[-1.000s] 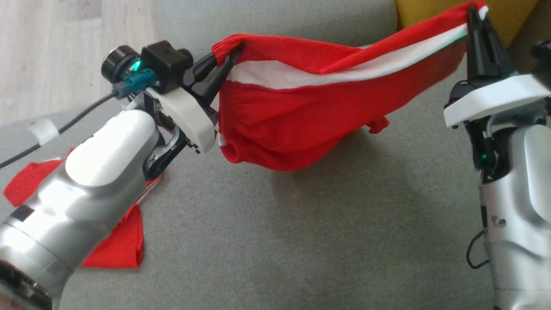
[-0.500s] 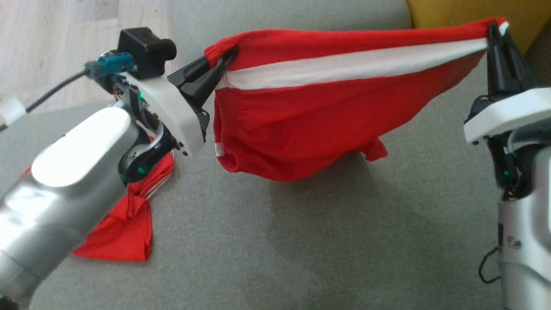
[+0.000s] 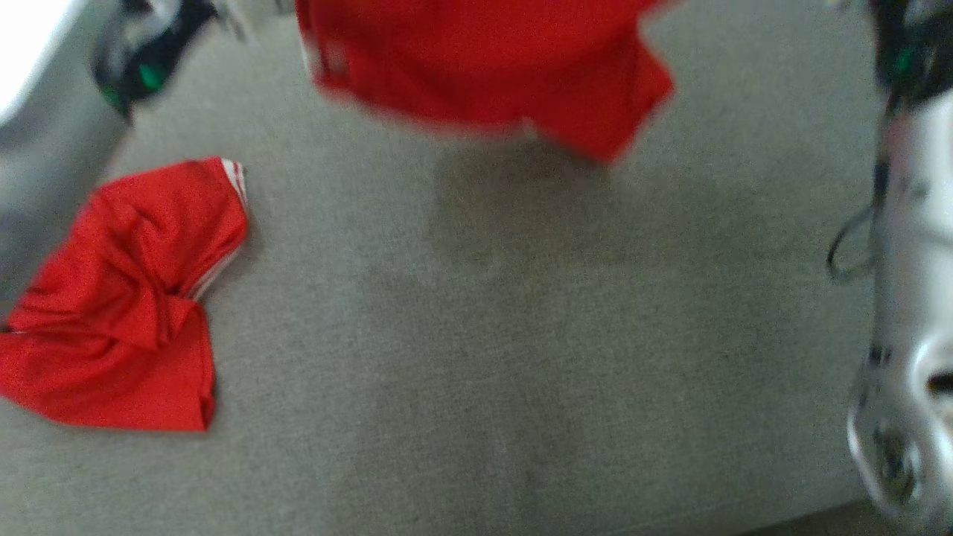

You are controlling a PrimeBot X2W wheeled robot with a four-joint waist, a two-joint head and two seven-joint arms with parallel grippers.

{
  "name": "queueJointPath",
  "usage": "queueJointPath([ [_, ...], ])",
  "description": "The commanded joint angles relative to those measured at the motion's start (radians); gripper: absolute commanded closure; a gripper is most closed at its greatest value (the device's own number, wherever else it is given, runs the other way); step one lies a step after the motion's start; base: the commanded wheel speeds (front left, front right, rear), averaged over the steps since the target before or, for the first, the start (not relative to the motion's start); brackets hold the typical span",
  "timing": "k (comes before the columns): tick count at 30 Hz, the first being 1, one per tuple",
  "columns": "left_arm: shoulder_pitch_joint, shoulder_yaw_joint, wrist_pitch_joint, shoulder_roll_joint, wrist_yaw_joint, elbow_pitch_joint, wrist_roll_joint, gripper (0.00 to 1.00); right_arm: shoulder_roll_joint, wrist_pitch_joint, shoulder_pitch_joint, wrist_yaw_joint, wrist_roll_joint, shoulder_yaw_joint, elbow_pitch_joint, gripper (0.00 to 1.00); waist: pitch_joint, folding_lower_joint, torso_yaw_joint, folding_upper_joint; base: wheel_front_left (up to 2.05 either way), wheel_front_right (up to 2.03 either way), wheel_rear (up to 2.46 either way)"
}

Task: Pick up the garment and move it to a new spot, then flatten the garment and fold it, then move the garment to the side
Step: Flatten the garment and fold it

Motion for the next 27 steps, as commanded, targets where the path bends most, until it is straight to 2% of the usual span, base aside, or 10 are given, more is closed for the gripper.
queueJointPath([
  [1, -0.084, 0.060, -0.029, 0.019, 0.002, 0.011, 0.017, 1.00, 0.014, -0.042, -0.077, -0.001, -0.015, 0.002, -0.003, 1.00, 0.081, -0.0004, -0.018, 0.0000, 0.00, 0.00, 0.00],
  [4, -0.172, 0.084, -0.125, -0.018, 0.002, 0.087, 0.050, 1.00, 0.021, -0.158, -0.208, -0.001, -0.042, -0.049, 0.115, 1.00, 0.107, -0.0004, -0.019, 0.0000, 0.00, 0.00, 0.00],
  [8, -0.216, 0.092, -0.242, -0.069, 0.002, 0.146, 0.041, 1.00, 0.028, -0.269, -0.291, -0.001, -0.068, -0.110, 0.266, 1.00, 0.114, -0.0004, -0.017, 0.0000, 0.00, 0.00, 0.00],
  [13, -0.156, 0.004, -0.258, -0.104, 0.002, 0.119, -0.042, 1.00, 0.026, -0.308, -0.266, -0.001, -0.119, -0.110, 0.435, 1.00, 0.129, -0.0004, -0.008, 0.0000, 0.00, 0.00, 0.00],
  [16, -0.081, -0.079, -0.220, -0.095, 0.002, 0.072, -0.117, 1.00, 0.005, -0.289, -0.222, -0.001, -0.149, -0.094, 0.541, 1.00, 0.134, -0.0004, -0.004, 0.0000, 0.00, 0.00, 0.00],
  [20, 0.023, -0.202, -0.166, -0.047, 0.002, -0.005, -0.202, 1.00, -0.034, -0.225, -0.172, -0.001, -0.169, -0.044, 0.666, 1.00, 0.130, -0.0004, -0.003, 0.0000, 0.00, 0.00, 0.00],
  [27, 0.165, -0.278, -0.082, 0.028, 0.002, -0.123, -0.256, 1.00, -0.088, -0.128, -0.115, -0.001, -0.150, 0.055, 0.776, 1.00, 0.089, -0.0004, 0.000, 0.0000, 0.00, 0.00, 0.00],
])
